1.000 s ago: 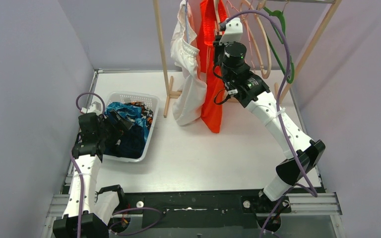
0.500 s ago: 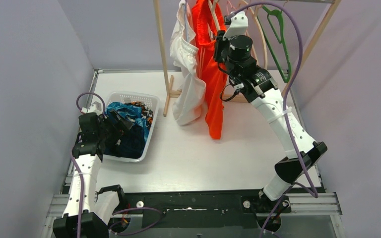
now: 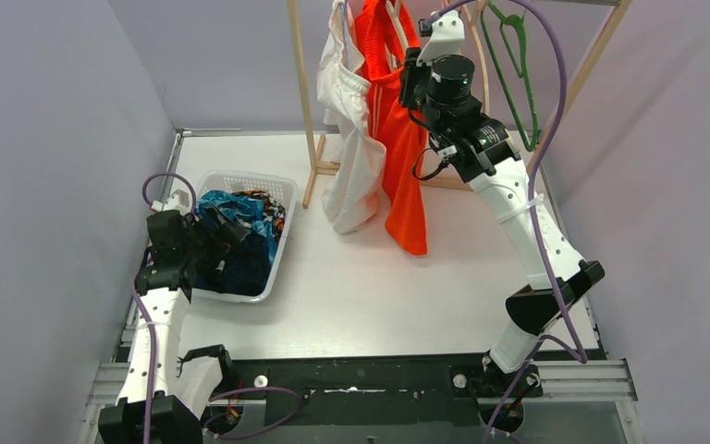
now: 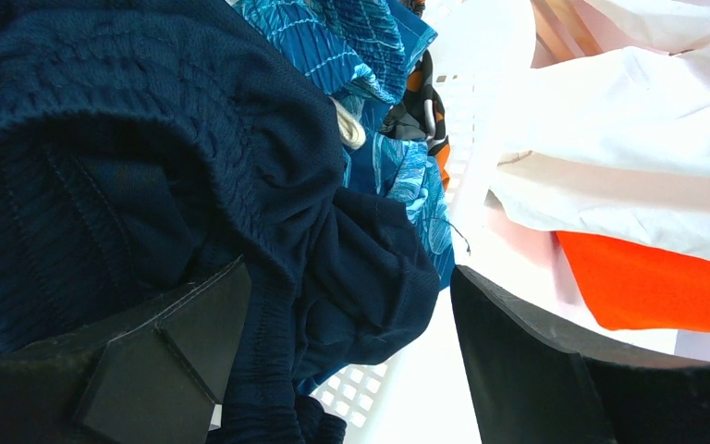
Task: Remove the shorts from the hanger
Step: Pick up the hanger from the clothes rod.
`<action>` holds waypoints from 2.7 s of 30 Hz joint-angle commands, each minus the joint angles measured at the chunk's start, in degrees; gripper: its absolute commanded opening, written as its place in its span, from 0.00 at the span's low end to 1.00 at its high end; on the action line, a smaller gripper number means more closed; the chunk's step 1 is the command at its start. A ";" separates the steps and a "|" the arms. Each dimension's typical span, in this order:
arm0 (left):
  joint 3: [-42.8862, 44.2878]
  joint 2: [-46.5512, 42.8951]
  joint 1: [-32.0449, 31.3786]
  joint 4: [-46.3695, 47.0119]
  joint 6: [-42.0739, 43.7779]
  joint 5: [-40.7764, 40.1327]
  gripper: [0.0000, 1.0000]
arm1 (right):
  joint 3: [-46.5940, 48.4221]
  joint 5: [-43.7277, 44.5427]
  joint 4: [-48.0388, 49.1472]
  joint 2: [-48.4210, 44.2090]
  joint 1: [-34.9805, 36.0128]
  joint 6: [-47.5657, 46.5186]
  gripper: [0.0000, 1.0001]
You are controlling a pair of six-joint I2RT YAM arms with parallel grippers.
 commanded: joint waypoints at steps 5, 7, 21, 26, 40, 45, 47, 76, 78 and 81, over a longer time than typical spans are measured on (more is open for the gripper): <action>0.07 0.72 0.83 3.84 0.04 0.10 0.80 | 2.26 -0.45 13.58 -3.95 -0.41 -2.38 0.00; 0.17 0.86 0.88 3.67 0.12 0.13 0.80 | -0.39 1.64 15.51 -4.96 -0.28 -2.75 0.00; 0.33 1.00 0.68 2.93 0.48 0.10 0.80 | -14.13 0.40 30.61 -12.31 0.48 -9.10 0.00; 0.34 1.02 0.70 2.95 0.52 0.05 0.80 | -17.35 1.10 30.22 -14.58 1.26 -8.19 0.00; 0.26 0.64 0.70 2.84 0.48 -0.33 0.80 | -13.14 0.97 24.42 -13.34 1.32 -6.18 0.00; 0.51 0.41 0.70 2.63 0.87 -0.01 0.81 | -20.18 2.76 20.06 -18.20 1.48 -1.76 0.00; 0.71 0.43 0.70 2.39 1.08 0.01 0.82 | -23.74 1.99 18.19 -20.72 1.50 -1.30 0.00; 5.20 1.53 -0.52 -2.09 2.51 14.08 0.84 | -73.41 -10.26 -11.56 -69.91 4.53 28.29 0.00; 6.43 2.49 -2.28 -3.01 2.55 14.28 0.83 | -72.75 -11.62 -14.26 -71.79 4.51 29.32 0.00; 8.51 3.20 -7.16 -4.24 3.26 12.02 0.83 | -71.01 -15.88 -16.27 -73.74 4.52 28.56 0.00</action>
